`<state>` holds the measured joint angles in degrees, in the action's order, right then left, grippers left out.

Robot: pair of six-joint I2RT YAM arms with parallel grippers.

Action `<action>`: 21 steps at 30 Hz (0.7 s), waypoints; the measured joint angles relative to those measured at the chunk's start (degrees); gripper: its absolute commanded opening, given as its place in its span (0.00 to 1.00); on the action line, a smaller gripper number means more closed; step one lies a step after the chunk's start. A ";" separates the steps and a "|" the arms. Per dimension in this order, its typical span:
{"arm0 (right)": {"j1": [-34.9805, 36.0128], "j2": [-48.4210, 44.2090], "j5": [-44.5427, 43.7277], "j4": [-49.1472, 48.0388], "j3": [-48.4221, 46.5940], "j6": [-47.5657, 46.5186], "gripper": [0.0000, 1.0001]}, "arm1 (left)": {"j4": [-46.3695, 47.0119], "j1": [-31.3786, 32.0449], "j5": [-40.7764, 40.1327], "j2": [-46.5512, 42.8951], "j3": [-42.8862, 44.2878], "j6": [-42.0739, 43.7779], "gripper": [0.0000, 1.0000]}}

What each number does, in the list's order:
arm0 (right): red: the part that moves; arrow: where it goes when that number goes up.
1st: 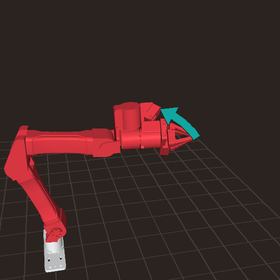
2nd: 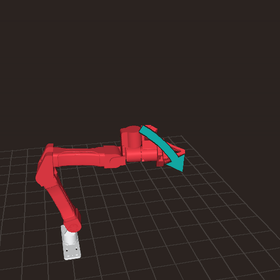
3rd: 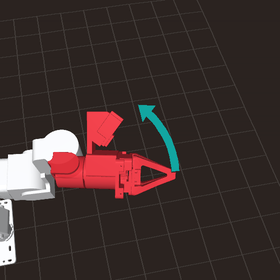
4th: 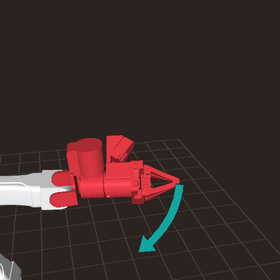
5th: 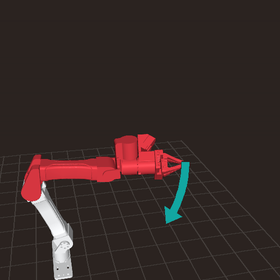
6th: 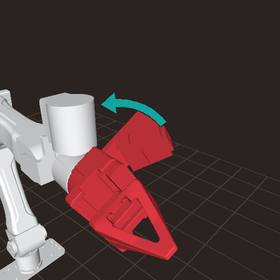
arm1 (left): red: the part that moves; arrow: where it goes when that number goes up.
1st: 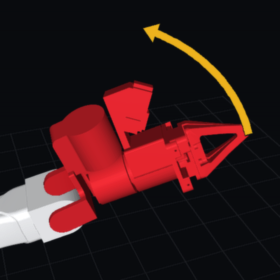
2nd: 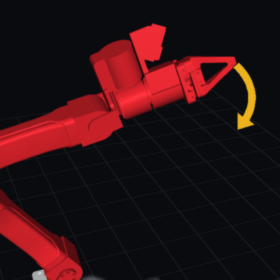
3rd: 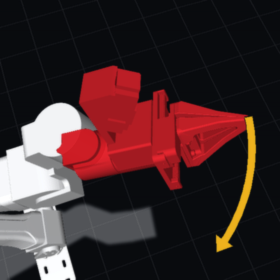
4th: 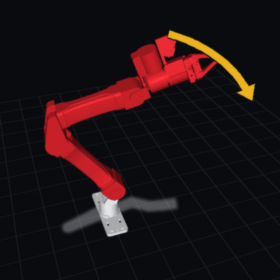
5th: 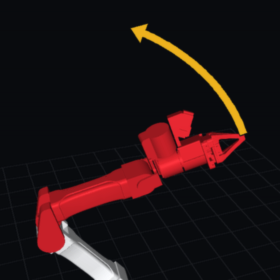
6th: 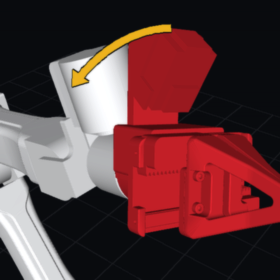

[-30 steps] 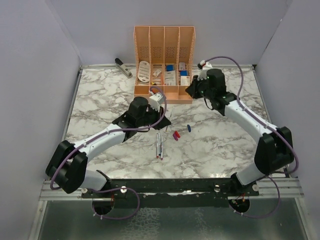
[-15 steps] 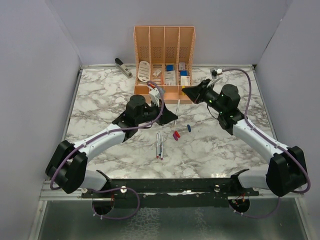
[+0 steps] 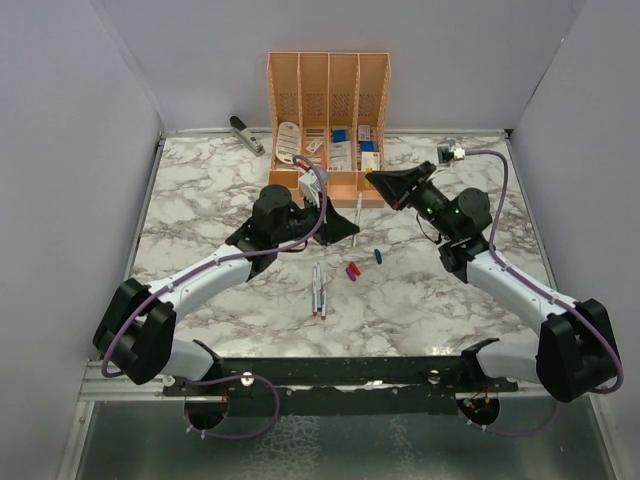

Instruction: Insert the pens into the pen caps

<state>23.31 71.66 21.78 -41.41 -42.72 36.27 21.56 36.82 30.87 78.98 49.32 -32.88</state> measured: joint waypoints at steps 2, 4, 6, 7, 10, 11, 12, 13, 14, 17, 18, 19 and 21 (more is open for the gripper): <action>0.00 0.00 -0.02 -2.25 0.74 0.63 0.01 | 0.07 0.00 0.15 0.02 0.22 -0.20 0.00; 0.00 0.00 -0.04 -4.02 1.38 1.38 0.01 | 0.04 0.00 0.31 0.09 0.72 -0.33 0.00; 0.00 0.00 -0.04 -5.03 1.57 1.64 0.01 | 0.22 0.00 0.55 0.11 1.05 -0.48 0.00; 0.00 0.00 -0.04 -5.40 1.57 1.66 0.01 | 0.26 0.00 0.70 0.13 1.25 -0.52 0.00; 0.00 0.00 -0.04 -6.19 1.57 1.66 0.01 | 0.28 0.00 1.09 0.46 1.75 -0.68 0.00; 0.00 0.00 -0.04 -6.34 1.57 1.66 0.01 | 0.33 0.00 1.16 0.55 1.81 -0.68 0.00; 0.00 0.00 -0.04 -6.51 1.57 1.66 0.01 | 0.33 0.00 1.29 0.66 1.84 -0.68 0.00; 0.00 0.00 -0.07 -6.64 1.60 1.66 0.01 | 0.33 0.00 1.36 0.72 1.84 -0.68 0.00; 0.00 0.00 -0.04 -6.67 1.57 1.66 0.01 | 0.33 0.00 1.49 0.76 1.84 -0.68 0.00; 0.00 0.02 -0.04 -6.64 1.57 1.66 0.01 | 0.31 0.00 1.81 0.85 1.84 -0.68 0.00; 0.00 0.04 -0.04 -6.67 1.57 1.66 0.01 | 0.33 0.00 1.92 0.85 1.84 -0.68 0.00; 0.00 0.09 -0.04 -6.67 1.57 1.66 0.01 | 0.33 0.00 1.97 0.85 1.84 -0.68 0.00; 0.00 0.15 -0.04 -6.64 1.57 1.66 0.01 | 0.31 0.02 2.12 0.85 1.84 -0.68 0.00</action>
<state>23.31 71.81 21.74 -48.05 -41.15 37.93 21.87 36.84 32.99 79.83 51.16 -33.56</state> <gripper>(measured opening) 0.051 0.053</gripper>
